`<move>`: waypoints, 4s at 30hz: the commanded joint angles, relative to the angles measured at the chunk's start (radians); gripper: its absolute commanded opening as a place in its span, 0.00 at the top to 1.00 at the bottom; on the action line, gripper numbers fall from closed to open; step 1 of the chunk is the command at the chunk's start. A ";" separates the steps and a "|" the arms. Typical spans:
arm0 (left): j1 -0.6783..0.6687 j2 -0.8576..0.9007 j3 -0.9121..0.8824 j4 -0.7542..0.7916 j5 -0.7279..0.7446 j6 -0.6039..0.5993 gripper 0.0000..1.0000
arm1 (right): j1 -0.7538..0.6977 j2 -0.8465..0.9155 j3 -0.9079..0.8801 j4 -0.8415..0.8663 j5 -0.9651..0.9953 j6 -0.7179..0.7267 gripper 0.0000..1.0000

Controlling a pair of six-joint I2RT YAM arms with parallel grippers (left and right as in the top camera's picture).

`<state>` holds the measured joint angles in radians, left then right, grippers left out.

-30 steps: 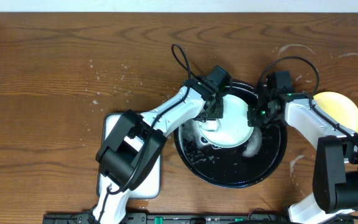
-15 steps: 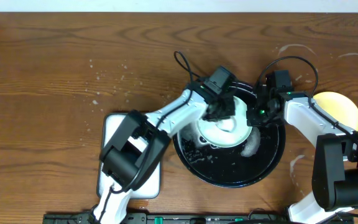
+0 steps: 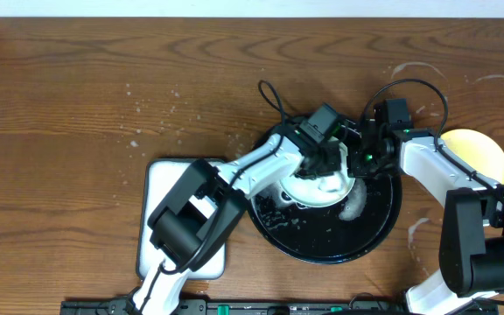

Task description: Clean dirty plates on tray and stack at the side

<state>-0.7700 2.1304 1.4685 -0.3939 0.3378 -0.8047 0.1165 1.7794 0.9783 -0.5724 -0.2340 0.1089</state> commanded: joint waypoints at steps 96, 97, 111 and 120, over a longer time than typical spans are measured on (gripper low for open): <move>0.336 0.147 0.005 -0.177 0.007 0.127 0.93 | 0.016 0.051 -0.032 -0.022 0.043 -0.017 0.99; 0.336 0.129 0.005 -0.212 -0.024 0.127 0.93 | 0.016 0.051 -0.032 -0.022 0.043 -0.017 0.99; 0.256 0.030 0.008 -0.338 -0.166 0.119 0.93 | 0.016 0.051 -0.032 -0.017 0.043 -0.013 0.99; 0.157 0.114 0.008 -0.090 0.096 0.085 0.92 | 0.016 0.051 -0.032 -0.012 0.043 -0.013 0.99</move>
<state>-0.5884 2.1452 1.5116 -0.5312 0.3550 -0.6880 0.1364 1.7924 0.9802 -0.5835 -0.3004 0.1188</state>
